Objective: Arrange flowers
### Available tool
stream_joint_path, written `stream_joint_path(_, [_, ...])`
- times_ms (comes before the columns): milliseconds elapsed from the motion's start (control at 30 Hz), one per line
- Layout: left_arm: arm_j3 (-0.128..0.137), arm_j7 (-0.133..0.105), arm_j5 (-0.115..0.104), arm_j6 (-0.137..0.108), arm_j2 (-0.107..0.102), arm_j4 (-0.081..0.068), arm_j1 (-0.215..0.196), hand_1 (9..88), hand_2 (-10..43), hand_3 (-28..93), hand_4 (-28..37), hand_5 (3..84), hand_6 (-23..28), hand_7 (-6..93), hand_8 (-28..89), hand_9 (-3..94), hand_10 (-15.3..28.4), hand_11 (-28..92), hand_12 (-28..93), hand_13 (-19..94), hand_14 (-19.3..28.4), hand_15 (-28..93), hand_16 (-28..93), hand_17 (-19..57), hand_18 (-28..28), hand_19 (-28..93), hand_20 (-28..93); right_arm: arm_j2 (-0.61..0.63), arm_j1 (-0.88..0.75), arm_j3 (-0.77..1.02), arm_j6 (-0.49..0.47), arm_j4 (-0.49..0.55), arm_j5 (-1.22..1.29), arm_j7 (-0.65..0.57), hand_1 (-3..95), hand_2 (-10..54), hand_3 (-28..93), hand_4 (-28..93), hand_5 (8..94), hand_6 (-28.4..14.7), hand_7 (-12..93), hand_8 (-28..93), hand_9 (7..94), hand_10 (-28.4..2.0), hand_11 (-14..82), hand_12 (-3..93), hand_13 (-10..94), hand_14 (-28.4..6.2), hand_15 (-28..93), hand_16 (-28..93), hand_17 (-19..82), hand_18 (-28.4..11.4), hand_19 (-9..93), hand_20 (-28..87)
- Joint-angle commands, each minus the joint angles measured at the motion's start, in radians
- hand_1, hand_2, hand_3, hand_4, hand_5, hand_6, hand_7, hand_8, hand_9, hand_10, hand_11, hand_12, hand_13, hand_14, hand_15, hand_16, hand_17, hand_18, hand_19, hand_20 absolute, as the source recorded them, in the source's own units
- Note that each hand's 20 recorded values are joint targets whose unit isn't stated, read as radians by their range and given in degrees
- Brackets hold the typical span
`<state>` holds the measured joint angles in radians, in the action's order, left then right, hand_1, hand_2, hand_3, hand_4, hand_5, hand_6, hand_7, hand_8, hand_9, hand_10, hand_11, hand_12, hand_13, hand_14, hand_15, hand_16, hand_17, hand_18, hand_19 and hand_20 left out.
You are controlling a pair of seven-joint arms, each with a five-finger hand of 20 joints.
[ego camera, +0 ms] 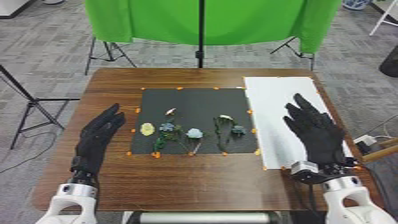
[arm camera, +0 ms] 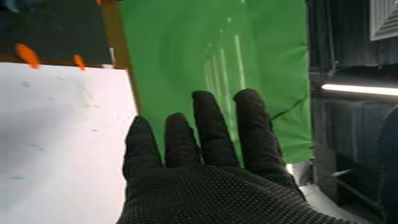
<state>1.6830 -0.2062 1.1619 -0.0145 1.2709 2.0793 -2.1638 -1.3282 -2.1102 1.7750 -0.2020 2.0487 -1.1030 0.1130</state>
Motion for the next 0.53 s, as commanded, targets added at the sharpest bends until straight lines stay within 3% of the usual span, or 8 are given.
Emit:
stream_joint_path(33, [0.001, -0.001, 0.008, 0.017, -0.004, 0.001, -0.004, 25.5, -8.9, 66, -18.1, 38.0, 2.2, 6.6, -5, 39.3, 10.1, 8, 14, 31, 13.9, 8, 4, 5.8, 12.9, 1, 19, -0.001, 0.0, 0.003, 0.018, 0.012, -0.048, 0.015, 1.5, 0.0, 76, -18, 29.1, 0.7, 8, -8, 32.1, -12.3, 1.9, 8.6, 18, -7.1, -1, 6, 7, -9.2, -1, 21])
stream_joint_path(200, [0.0, -0.01, 0.006, 0.006, 0.002, 0.004, -0.01, 25.6, -8.9, 66, -18.1, 38.4, 2.2, 6.7, -6, 39.4, 10.1, 8, 15, 31, 14.0, 8, 4, 5.7, 12.9, 1, 19, -0.009, -0.001, 0.007, -0.003, 0.012, -0.057, 0.001, 1.7, -0.2, 76, -18, 29.3, 0.5, 8, -9, 32.3, -12.6, 2.0, 8.7, 18, -7.7, 0, 6, 8, -9.7, 0, 21])
stream_joint_path(300, [0.007, -0.008, 0.014, 0.018, 0.004, 0.01, -0.017, 25.6, -8.8, 66, -18.0, 38.6, 2.3, 6.7, -6, 39.4, 10.1, 8, 14, 31, 14.0, 8, 4, 5.7, 12.8, 1, 19, -0.002, 0.01, 0.004, -0.013, 0.008, -0.066, -0.001, 2.0, -0.1, 76, -18, 29.4, 0.5, 8, -9, 32.3, -12.7, 2.0, 8.8, 18, -8.5, 1, 6, 8, -10.2, 0, 21])
stream_joint_path(433, [0.011, -0.002, 0.021, 0.015, 0.01, 0.018, -0.03, 25.6, -8.8, 66, -18.1, 38.6, 2.2, 6.8, -6, 39.5, 10.1, 8, 14, 31, 14.0, 8, 4, 5.0, 13.5, 1, 18, -0.007, -0.005, 0.011, -0.016, 0.018, -0.07, -0.001, 2.2, -0.1, 76, -18, 29.4, 0.4, 8, -9, 32.1, -12.8, 2.0, 8.9, 18, -8.9, 1, 5, 8, -10.5, 0, 21])
stream_joint_path(533, [0.0, -0.008, 0.022, 0.009, 0.013, 0.013, -0.017, 25.7, -8.7, 66, -18.0, 38.6, 2.2, 6.8, -6, 39.5, 10.1, 8, 15, 31, 14.0, 8, 4, 4.9, 13.6, 1, 18, -0.012, -0.014, 0.024, 0.007, 0.025, -0.057, 0.001, 2.3, -0.2, 76, -18, 29.5, 0.4, 8, -9, 32.1, -12.8, 2.0, 8.9, 18, -9.2, 2, 5, 8, -10.8, 0, 21])
